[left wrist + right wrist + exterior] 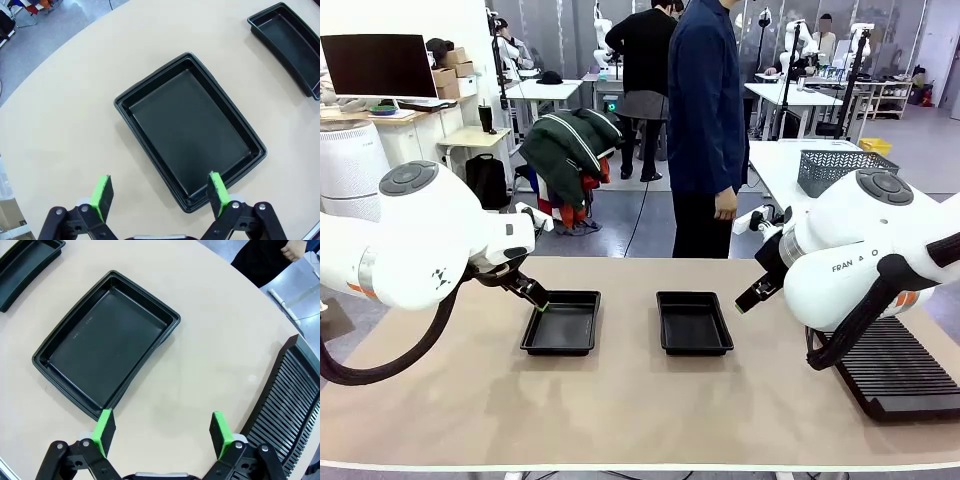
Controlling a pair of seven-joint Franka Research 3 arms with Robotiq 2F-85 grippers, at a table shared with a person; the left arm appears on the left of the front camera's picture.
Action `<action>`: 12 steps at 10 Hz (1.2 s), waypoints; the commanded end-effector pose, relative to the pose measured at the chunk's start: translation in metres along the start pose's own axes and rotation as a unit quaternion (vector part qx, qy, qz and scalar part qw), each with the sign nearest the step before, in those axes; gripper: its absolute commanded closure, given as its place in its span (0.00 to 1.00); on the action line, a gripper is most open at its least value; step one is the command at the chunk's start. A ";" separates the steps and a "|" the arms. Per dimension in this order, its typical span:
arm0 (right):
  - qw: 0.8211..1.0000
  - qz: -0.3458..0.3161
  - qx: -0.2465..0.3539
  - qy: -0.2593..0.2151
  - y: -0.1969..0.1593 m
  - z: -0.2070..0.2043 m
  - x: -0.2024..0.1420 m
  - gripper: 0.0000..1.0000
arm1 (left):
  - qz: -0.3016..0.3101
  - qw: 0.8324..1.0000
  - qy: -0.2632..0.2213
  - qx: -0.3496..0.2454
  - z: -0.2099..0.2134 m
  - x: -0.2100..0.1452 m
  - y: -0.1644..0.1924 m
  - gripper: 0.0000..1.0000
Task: Inspect and transfer BCBs to ESD trays.
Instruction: Pick up the Blank PCB from the PCB Rack and place it in the left ESD tray.
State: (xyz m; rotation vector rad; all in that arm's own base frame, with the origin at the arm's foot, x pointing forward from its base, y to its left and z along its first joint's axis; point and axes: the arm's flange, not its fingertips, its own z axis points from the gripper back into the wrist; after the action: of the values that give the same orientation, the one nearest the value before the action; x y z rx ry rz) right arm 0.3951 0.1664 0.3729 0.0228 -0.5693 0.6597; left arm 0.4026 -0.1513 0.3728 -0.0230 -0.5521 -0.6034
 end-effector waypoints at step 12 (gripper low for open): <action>0.980 -0.107 0.161 0.047 -0.054 0.184 0.060 0.00 | 0.106 0.988 0.054 -0.101 0.151 0.063 0.044 0.00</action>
State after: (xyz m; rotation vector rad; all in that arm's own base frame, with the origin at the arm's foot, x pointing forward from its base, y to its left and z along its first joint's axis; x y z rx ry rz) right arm 0.3628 0.1310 0.5577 0.3268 -0.4008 0.5556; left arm 0.3858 -0.1273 0.5337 -0.2086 -0.3861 -0.4795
